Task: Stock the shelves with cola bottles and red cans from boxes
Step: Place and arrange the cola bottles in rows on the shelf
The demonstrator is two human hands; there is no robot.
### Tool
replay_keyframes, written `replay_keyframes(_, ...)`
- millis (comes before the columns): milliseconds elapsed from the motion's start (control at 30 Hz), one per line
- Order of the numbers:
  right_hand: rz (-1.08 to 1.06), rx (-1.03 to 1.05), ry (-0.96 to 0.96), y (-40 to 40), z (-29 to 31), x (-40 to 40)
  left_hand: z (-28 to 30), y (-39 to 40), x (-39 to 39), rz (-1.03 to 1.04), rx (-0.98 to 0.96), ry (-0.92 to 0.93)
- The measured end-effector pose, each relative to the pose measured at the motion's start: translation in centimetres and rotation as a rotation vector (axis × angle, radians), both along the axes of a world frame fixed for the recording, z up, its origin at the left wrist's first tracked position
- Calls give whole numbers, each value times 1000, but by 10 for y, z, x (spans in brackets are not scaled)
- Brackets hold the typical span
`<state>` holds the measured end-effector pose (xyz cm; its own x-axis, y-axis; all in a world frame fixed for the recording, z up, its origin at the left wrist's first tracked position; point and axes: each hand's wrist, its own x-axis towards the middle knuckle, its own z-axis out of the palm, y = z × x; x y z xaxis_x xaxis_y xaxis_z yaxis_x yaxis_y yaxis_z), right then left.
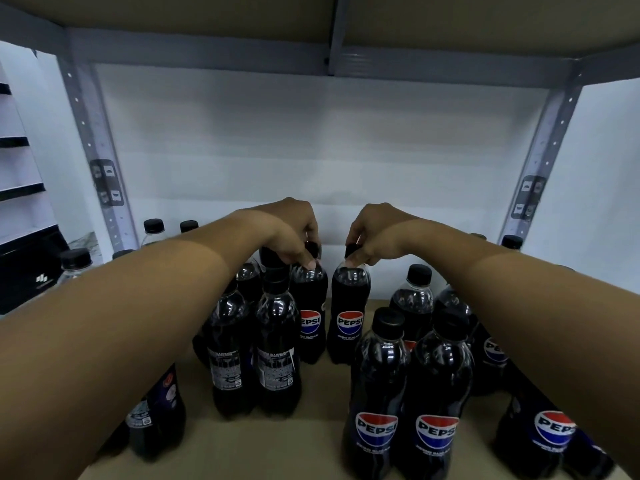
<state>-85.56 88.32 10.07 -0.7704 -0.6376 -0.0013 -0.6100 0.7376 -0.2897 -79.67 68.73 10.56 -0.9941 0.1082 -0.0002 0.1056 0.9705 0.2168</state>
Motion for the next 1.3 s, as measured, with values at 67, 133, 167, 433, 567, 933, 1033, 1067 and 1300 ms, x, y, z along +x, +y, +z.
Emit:
replay_keyframes(67, 15, 19, 24, -1, 1, -1, -1, 3, -3, 0, 34, -13)
replay_keyframes(133, 23, 38, 58, -1, 1, -3, -2, 5, -6, -7, 45, -5)
replay_keyframes(167, 23, 40, 67, -1, 2, -5, -2, 6, -7, -10, 47, 3)
replay_keyframes(433, 10, 0, 66, 22, -1, -35, -9, 24, -39, -56, 26, 72)
replay_keyframes(567, -2, 6, 94, 41, 0, -52, -9, 45, -60, -83, 0, 75)
replay_keyframes(933, -54, -8, 153, 69, -7, -83, -13, 77, -92, -103, 32, 75)
replay_keyframes(1033, -66, -35, 145, 69, -9, -87, -13, 78, -96, -80, 51, 67)
replay_keyframes(1067, -73, -39, 152, 69, -10, -89, -13, 79, -97, -74, 49, 72)
replay_keyframes(1300, -106, -58, 205, 66, -17, -97, -15, 82, -106, -27, 38, 87)
